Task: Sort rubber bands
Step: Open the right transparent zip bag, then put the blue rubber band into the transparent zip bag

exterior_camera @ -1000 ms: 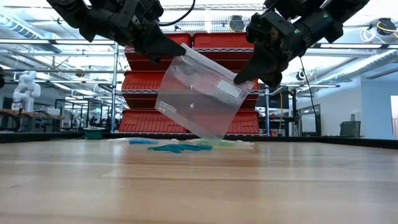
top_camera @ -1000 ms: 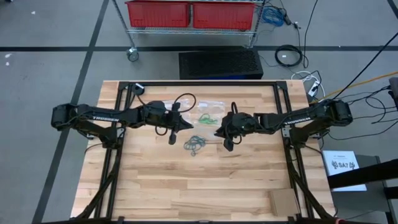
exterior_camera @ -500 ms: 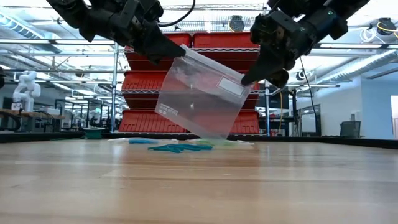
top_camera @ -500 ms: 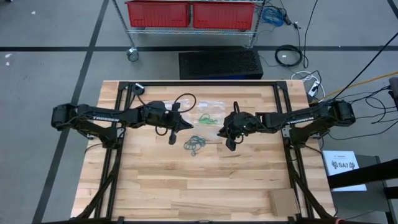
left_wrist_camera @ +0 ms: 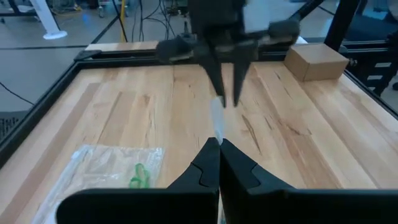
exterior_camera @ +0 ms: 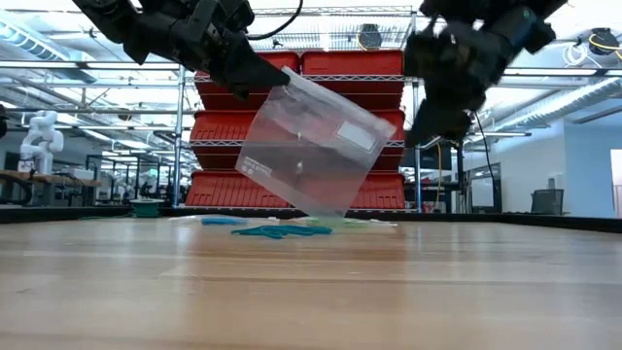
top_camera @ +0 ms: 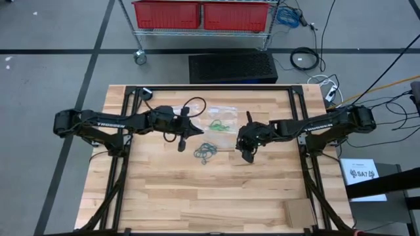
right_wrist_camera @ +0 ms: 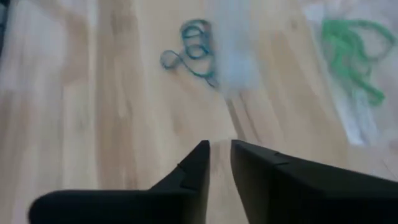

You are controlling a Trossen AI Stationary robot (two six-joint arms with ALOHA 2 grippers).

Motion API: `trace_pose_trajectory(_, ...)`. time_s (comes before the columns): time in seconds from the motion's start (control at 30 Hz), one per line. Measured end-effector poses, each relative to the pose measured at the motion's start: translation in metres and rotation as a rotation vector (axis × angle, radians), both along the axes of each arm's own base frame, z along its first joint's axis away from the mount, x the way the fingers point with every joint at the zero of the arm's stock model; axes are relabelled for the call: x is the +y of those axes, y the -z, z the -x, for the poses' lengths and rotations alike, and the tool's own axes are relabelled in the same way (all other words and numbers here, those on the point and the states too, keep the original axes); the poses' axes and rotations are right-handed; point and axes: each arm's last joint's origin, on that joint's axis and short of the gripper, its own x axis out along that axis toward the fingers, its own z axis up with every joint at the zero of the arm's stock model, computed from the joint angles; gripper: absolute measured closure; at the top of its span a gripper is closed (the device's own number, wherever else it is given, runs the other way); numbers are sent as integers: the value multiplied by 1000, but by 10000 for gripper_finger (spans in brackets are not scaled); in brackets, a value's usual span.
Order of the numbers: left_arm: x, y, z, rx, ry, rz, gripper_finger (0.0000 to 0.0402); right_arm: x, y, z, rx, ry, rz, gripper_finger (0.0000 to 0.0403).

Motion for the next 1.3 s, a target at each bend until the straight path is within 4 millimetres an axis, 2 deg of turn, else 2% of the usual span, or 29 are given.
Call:
trace_pose_trajectory(0.07, 0, 1, 0, 7, 0, 2, 402, 0, -12, 0, -24, 0, 0, 321)
trace_pose_trajectory(0.2, 0, 1, 0, 4, 2, 0, 402, 0, -18, -2, -56, -14, 23, 288)
trace_pose_trajectory(0.27, 0, 1, 0, 5, 1, 0, 402, -2, -28, -8, -152, -11, 86, 284)
trace_pose_trajectory(0.37, 0, 0, 0, 2, 2, -1, 402, -4, -32, -14, -222, -8, 200, 305)
trace_pose_trajectory(0.5, 0, 0, 0, 2, 2, -1, 402, -5, -36, -24, -320, -41, 299, 373)
trace_pose_trajectory(0.57, 0, 1, 0, 3, 2, -1, 402, -6, -33, -29, -331, -63, 330, 394)
trace_pose_trajectory(0.8, 0, 1, 0, 4, 2, 0, 402, -13, -17, -43, -283, -74, 352, 401)
trace_pose_trajectory(1.1, 0, 1, 0, 8, 2, 0, 402, -13, -19, -68, -273, -138, 339, 402)
trace_pose_trajectory(1.3, 0, 4, 1, 36, -19, 18, 402, -11, -26, -74, -251, -124, 277, 403)
